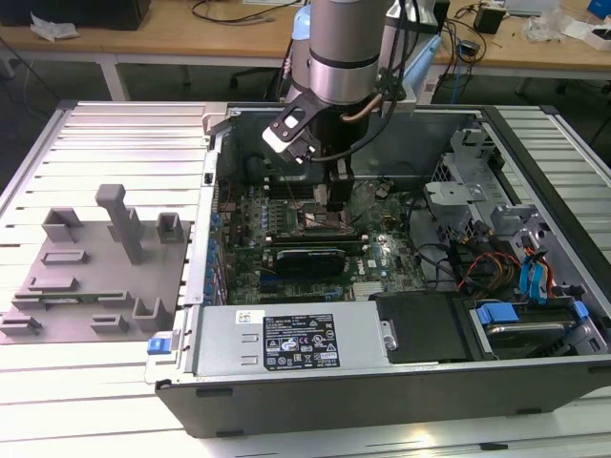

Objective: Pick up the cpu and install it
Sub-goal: 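Place the cpu into insertion slot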

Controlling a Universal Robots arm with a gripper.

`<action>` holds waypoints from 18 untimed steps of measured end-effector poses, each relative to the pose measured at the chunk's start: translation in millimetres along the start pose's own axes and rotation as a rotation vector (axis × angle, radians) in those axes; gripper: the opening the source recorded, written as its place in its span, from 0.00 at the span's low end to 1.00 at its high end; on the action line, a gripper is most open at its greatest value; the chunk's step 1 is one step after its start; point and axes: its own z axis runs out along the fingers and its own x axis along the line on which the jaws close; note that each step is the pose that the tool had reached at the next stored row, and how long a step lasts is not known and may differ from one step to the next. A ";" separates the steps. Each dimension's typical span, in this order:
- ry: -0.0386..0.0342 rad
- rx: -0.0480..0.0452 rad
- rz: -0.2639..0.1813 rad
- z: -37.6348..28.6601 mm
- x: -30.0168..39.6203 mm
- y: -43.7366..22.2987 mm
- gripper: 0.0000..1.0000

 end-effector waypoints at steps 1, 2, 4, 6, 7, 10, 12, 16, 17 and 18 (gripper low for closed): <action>-0.0048 0.0008 0.000 0.3 0.0 0.0 0.55; -0.0119 0.0033 -0.001 0.7 0.1 0.1 0.55; -0.0174 0.0048 -0.004 2.1 0.4 0.0 0.55; -0.0165 0.0048 -0.028 4.6 1.3 -0.2 0.55; -0.0159 0.0049 -0.042 5.6 2.2 -0.2 0.55; -0.0149 0.0047 -0.054 10.8 6.9 -0.7 0.55; -0.0151 0.0048 -0.054 15.7 7.8 -1.7 0.55; -0.0152 0.0048 -0.054 21.8 10.2 -4.0 0.55; -0.0153 0.0049 -0.053 25.1 10.6 -5.3 0.55; -0.0155 0.0048 -0.045 26.7 10.6 -5.5 0.55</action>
